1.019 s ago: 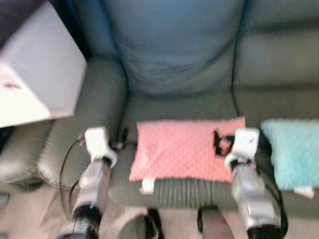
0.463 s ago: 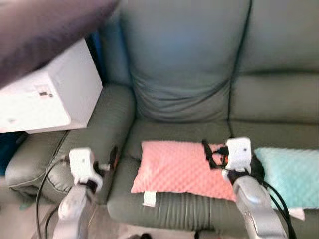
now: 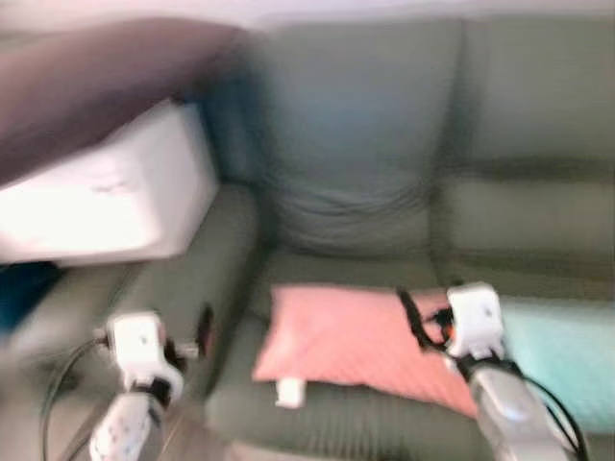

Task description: Move the pillow to the sofa

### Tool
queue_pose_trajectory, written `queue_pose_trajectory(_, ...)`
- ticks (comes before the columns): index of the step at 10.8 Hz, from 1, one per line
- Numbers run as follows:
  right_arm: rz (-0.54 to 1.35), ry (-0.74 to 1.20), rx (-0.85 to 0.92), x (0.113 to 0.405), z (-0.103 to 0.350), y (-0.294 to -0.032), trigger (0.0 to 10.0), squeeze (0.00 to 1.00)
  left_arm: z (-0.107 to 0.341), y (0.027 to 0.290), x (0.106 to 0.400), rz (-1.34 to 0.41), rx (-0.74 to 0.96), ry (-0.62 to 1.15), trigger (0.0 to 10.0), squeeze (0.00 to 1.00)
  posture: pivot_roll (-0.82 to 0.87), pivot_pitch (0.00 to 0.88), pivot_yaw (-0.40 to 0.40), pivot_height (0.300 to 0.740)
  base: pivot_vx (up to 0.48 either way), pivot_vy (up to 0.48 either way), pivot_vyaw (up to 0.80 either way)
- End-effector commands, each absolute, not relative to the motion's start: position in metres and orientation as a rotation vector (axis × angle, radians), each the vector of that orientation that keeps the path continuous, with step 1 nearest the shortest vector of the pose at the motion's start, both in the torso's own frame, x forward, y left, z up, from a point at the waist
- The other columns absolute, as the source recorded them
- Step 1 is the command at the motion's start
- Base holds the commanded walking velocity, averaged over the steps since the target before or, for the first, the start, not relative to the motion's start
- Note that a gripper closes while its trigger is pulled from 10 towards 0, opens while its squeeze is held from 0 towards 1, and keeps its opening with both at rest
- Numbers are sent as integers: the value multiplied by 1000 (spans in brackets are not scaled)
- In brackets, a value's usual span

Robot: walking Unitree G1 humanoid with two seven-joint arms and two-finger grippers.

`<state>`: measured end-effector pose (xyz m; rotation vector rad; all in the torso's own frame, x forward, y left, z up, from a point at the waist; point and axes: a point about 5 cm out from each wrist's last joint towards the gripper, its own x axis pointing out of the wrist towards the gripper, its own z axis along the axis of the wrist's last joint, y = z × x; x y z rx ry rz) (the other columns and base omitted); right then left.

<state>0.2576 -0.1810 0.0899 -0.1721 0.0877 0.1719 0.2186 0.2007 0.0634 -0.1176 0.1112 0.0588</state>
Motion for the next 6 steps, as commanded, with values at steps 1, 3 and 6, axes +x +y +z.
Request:
queue_pose_trajectory(1,184,73,-157,257,92,-177,10000,1000,62,207,217,93,-94,120,10000,1000,-196,5,126,740,0,0,0)
queue_pose_trajectory(3,195,178,-115,260,64,-170,10000,1000,38,224,212,168,-59,211,10000,1000,-184,0,118,740,0,0,0)
queue_pose_trajectory(6,175,232,-103,256,54,-177,10000,804,40,235,211,233,-67,233,10000,0,-184,0,123,740,0,0,0)
